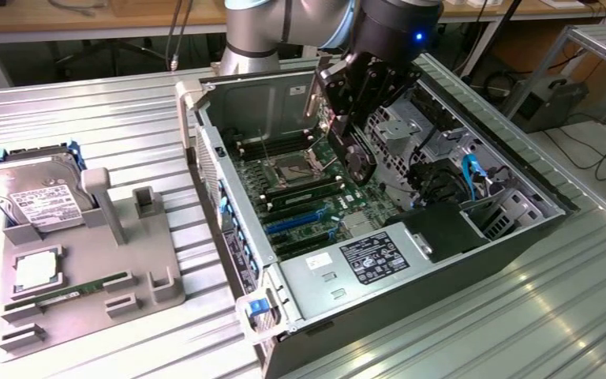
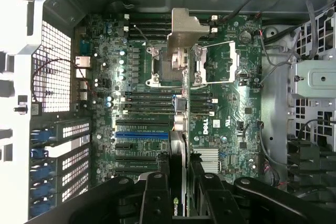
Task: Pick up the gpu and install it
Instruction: 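Insert the gpu into the slot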
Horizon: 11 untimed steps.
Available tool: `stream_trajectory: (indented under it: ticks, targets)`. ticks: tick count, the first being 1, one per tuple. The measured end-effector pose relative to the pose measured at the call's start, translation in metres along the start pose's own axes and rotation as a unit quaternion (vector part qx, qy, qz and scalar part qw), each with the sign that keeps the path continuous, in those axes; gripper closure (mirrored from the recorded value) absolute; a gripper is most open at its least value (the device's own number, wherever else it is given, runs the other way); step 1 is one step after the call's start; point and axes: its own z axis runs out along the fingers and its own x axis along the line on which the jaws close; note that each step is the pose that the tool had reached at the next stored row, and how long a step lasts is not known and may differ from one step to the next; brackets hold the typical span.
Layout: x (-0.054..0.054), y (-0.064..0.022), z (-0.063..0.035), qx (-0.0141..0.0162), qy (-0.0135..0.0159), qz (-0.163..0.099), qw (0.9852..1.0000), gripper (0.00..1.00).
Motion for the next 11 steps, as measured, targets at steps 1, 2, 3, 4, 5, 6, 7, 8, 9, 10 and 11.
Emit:
stream_trajectory:
  ticks: [1,2,3,4,5,6,7,8,9,10,11]
  targets:
    - [0.0000,0.0000,0.0000,0.0000,0.0000,0.000,1.0000,0.74]
    - [0.0000,0.0000,0.0000,0.0000,0.0000,0.000,1.0000,0.74]
    - [0.0000,0.0000,0.0000,0.0000,0.0000,0.000,1.0000,0.74]
    - [0.0000,0.0000,0.0000,0.0000,0.0000,0.000,1.0000,0.74]
    - [0.0000,0.0000,0.0000,0.0000,0.0000,0.000,1.0000,0.74]
    - [0.0000,0.0000,0.0000,-0.0001,0.0000,0.000,1.0000,0.74]
    - [0.0000,0.0000,0.0000,0.0000,0.0000,0.000,1.0000,0.74]
    - [0.0000,0.0000,0.0000,0.0000,0.0000,0.000,1.0000,0.74]
    - [0.0000,0.0000,0.0000,0.0000,0.0000,0.000,1.0000,0.74]
    - [0.0000,0.0000,0.0000,0.0000,0.0000,0.000,1.0000,0.74]
    - [-0.0001,0.0004,0.0002,0.0001,-0.0010,-0.002,1.0000,0.74]
